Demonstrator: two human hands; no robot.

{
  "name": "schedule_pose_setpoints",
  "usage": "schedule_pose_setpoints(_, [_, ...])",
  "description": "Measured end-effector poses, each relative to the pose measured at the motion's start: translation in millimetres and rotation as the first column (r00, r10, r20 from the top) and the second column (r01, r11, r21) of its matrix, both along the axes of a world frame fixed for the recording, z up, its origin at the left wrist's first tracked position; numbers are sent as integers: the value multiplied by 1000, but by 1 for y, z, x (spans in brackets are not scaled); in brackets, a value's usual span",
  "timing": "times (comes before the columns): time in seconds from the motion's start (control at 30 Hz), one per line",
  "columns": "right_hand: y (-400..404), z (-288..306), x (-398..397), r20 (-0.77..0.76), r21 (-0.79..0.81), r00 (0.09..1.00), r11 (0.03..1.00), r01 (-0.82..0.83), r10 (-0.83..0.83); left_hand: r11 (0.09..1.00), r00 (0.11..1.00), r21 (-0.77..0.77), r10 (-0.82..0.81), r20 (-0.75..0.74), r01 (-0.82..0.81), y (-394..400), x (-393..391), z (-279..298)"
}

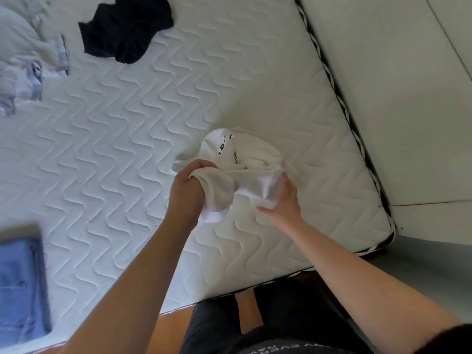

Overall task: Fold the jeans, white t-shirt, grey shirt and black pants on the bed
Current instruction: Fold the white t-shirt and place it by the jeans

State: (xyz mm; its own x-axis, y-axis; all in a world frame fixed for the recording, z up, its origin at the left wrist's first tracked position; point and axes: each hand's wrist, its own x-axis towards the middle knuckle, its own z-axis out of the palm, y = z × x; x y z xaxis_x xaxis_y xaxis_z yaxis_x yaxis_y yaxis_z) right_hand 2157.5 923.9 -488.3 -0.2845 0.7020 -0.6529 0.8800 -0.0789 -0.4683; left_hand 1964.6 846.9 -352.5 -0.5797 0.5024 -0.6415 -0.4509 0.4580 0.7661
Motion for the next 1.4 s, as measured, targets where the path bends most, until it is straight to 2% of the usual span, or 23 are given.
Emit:
schedule_pose_setpoints(0.07, [-7, 2, -14, 73, 117, 997, 993, 30, -39, 991, 976, -62, -124, -178, 115, -15, -4, 23])
schedule_pose_setpoints(0.13, [-3, 5, -25, 62, 141, 997, 989, 44, -54, 983, 941, -82, -183, -285, 166, -34, -13, 41])
schedule_pose_setpoints(0.2, [5, 10, -31, 48, 51, 995, 995, -85, 83, 972, 906, -49, -230, -355, 228, -53, -24, 57])
schedule_pose_setpoints(0.23, [6, 15, -32, 3, 0, 997, 997, -76, 76, 964, 886, -52, -259, -385, 260, -62, -31, 62])
schedule_pose_setpoints(0.33, [0, 42, -28, -183, -171, 972, 978, 118, -149, 956, 837, -150, -292, -463, 251, -83, -56, 59])
schedule_pose_setpoints(0.4, [-6, 67, -23, -260, -246, 945, 960, 134, -199, 938, 791, -231, -342, -508, 257, -90, -75, 50])
schedule_pose_setpoints(0.53, [-21, 115, -29, -361, -408, 866, 894, 186, -345, 868, 610, -384, -496, -618, 315, -101, -108, 45])
schedule_pose_setpoints(0.63, [-38, 148, -39, -451, -612, 685, 757, 229, -573, 894, 582, -341, -449, -679, 292, -103, -125, 56])
schedule_pose_setpoints(0.7, [-49, 172, -47, -491, -703, 579, 689, 178, -651, 902, 565, -277, -424, -708, 330, -105, -129, 66])
schedule_pose_setpoints(0.77, [-61, 196, -59, -514, -770, 464, 627, 121, -721, 897, 496, -256, -417, -762, 361, -112, -131, 76])
schedule_pose_setpoints(0.87, [-75, 226, -85, -570, -770, 324, 629, 109, -755, 911, 420, -169, -330, -845, 376, -137, -117, 81])
schedule_pose_setpoints(0.93, [-85, 245, -104, -611, -757, 271, 649, 73, -744, 868, 475, -49, -318, -820, 495, -158, -94, 72])
schedule_pose_setpoints(1.0, [-96, 259, -122, -630, -760, 212, 649, 27, -747, 725, 543, 26, -491, -682, 688, -180, -71, 64])
schedule_pose_setpoints(1.07, [-106, 269, -139, -602, -789, 161, 613, 28, -782, 620, 555, 111, -592, -584, 777, -190, -60, 52])
schedule_pose_setpoints(1.1, [-110, 272, -147, -583, -805, 137, 592, 43, -801, 638, 584, 133, -575, -574, 759, -191, -59, 45])
schedule_pose_setpoints(1.13, [-112, 275, -153, -572, -812, 121, 581, 57, -811, 707, 629, 112, -532, -567, 699, -190, -62, 42])
schedule_pose_setpoints(1.2, [-113, 279, -163, -576, -807, 119, 586, 69, -809, 859, 687, -14, -418, -594, 511, -184, -73, 42])
schedule_pose_setpoints(1.23, [-112, 281, -165, -585, -800, 131, 596, 70, -801, 893, 686, -51, -379, -621, 447, -182, -82, 42])
schedule_pose_setpoints(1.3, [-106, 285, -167, -621, -766, 169, 638, 79, -766, 903, 687, -32, -347, -639, 427, -180, -102, 46])
schedule_pose_setpoints(1.4, [-93, 284, -167, -641, -715, 211, 674, 186, -738, 890, 665, 0, -341, -665, 457, -181, -131, 68])
